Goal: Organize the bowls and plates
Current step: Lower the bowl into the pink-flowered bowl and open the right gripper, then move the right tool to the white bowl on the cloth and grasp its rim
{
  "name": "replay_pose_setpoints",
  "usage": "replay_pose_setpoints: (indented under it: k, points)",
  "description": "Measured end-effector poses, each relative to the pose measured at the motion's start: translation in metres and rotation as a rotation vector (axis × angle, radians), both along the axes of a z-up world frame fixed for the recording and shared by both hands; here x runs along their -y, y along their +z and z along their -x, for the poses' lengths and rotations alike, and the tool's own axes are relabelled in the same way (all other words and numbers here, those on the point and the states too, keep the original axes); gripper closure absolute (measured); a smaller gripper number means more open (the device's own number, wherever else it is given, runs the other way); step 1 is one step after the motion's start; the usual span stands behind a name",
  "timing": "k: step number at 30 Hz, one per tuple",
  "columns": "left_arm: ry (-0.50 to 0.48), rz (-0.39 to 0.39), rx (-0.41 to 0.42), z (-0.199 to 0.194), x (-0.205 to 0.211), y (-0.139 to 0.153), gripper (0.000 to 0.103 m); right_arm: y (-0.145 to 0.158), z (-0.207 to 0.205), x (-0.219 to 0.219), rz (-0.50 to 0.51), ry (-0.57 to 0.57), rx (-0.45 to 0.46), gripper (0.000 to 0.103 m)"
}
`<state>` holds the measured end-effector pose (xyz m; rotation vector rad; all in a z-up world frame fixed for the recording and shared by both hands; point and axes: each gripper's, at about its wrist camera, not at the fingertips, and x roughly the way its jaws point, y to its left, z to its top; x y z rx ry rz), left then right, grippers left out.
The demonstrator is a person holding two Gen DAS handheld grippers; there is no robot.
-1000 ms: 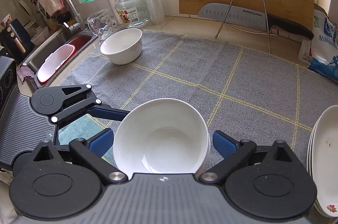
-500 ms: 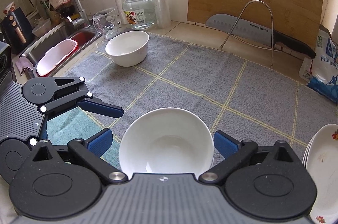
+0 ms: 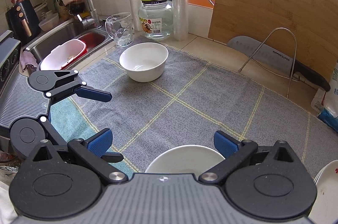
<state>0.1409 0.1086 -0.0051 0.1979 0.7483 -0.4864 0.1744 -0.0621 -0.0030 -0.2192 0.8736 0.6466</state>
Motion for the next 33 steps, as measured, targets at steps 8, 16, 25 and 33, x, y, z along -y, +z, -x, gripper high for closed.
replay_pose_setpoints:
  k: [8,16,25,33]
  points:
    - [0.190,-0.048,0.056,-0.040,-0.048,-0.019,0.008,0.004,-0.040,-0.046,0.003,0.054,0.005,0.000]
    - [0.268,-0.044,0.081,-0.072,-0.067,-0.041,0.008,-0.005,-0.085,-0.085,0.006,0.101,-0.008,0.000]
    - [0.276,-0.036,0.098,-0.088,-0.069,-0.050,0.009,-0.034,-0.133,-0.117,-0.024,0.129,-0.060,0.000]
    - [0.268,-0.045,0.112,-0.095,-0.068,-0.052,0.009,-0.053,-0.166,-0.136,-0.021,0.148,-0.097,0.000]
